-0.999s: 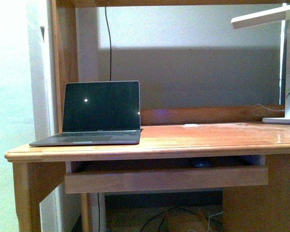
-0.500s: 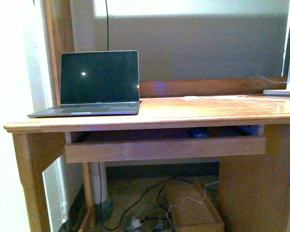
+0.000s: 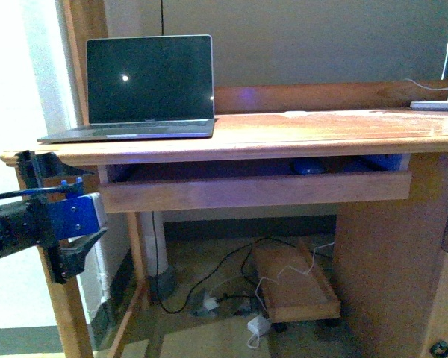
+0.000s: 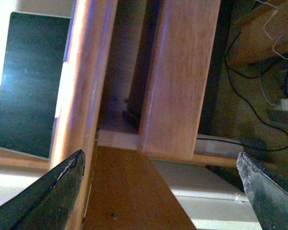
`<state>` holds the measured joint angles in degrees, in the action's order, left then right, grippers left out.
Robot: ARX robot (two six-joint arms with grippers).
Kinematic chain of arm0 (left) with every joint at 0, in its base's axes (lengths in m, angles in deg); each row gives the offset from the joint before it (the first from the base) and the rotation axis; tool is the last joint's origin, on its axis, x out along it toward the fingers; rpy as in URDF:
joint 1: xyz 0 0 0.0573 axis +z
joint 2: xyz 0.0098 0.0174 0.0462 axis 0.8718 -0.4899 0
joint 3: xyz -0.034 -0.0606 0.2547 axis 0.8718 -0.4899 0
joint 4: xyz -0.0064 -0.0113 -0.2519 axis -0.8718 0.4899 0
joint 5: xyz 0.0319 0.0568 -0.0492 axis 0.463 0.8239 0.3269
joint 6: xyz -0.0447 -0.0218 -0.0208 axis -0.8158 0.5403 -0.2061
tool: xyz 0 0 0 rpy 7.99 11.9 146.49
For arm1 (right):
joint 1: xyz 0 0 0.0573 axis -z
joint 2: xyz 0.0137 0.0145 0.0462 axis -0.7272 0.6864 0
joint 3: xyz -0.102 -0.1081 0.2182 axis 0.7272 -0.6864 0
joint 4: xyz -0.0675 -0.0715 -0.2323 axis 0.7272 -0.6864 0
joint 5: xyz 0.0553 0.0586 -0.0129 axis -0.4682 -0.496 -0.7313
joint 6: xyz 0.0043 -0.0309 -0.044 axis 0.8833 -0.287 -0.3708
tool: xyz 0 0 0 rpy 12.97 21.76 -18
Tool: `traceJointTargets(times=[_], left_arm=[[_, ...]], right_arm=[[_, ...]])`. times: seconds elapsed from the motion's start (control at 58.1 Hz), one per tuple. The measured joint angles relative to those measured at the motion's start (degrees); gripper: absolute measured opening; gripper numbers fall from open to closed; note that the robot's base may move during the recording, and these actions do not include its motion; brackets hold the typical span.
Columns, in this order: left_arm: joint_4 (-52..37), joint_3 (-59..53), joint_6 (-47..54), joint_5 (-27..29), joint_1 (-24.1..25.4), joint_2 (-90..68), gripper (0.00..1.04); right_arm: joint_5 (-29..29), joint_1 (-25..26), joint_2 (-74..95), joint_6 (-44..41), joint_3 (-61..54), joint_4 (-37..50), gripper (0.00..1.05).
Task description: Place mouse
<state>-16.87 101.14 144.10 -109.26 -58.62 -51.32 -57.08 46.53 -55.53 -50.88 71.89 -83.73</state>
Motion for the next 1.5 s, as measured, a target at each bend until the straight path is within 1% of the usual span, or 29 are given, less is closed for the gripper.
traceJointTargets(times=[0.189,0.5,0.723,0.81,0.982,1.051,1.154,1.223,1.309,1.499], left_arm=[[2.8,7.1,1.9,-0.2,-1.6,-5.3,0.97],[7.5,19.1,4.0,0.8,-1.8,-11.2,0.97],[12.2,22.4,4.8,2.2,-2.0,-14.0,0.97],[13.6,22.7,4.1,3.9,-2.4,-14.0,0.97],[20.9,21.9,1.4,7.3,-3.3,-11.5,0.97],[25.5,20.7,-1.8,8.8,-3.9,-9.2,0.97],[32.2,17.7,-7.7,9.0,-4.5,-4.8,0.97],[37.1,13.9,-11.0,7.0,-4.7,-0.7,0.97],[41.1,9.4,-13.5,5.4,-5.1,3.7,0.97],[43.4,-0.1,-19.8,-0.2,-7.1,11.6,0.97]], right_arm=[[0.0,0.0,0.0,0.0,0.0,0.0,0.97],[0.0,0.0,0.0,0.0,0.0,0.0,0.97],[0.0,0.0,0.0,0.0,0.0,0.0,0.97],[0.0,0.0,0.0,0.0,0.0,0.0,0.97],[0.0,0.0,0.0,0.0,0.0,0.0,0.97],[0.0,0.0,0.0,0.0,0.0,0.0,0.97],[0.0,0.0,0.0,0.0,0.0,0.0,0.97],[0.0,0.0,0.0,0.0,0.0,0.0,0.97],[0.0,0.0,0.0,0.0,0.0,0.0,0.97],[0.0,0.0,0.0,0.0,0.0,0.0,0.97]])
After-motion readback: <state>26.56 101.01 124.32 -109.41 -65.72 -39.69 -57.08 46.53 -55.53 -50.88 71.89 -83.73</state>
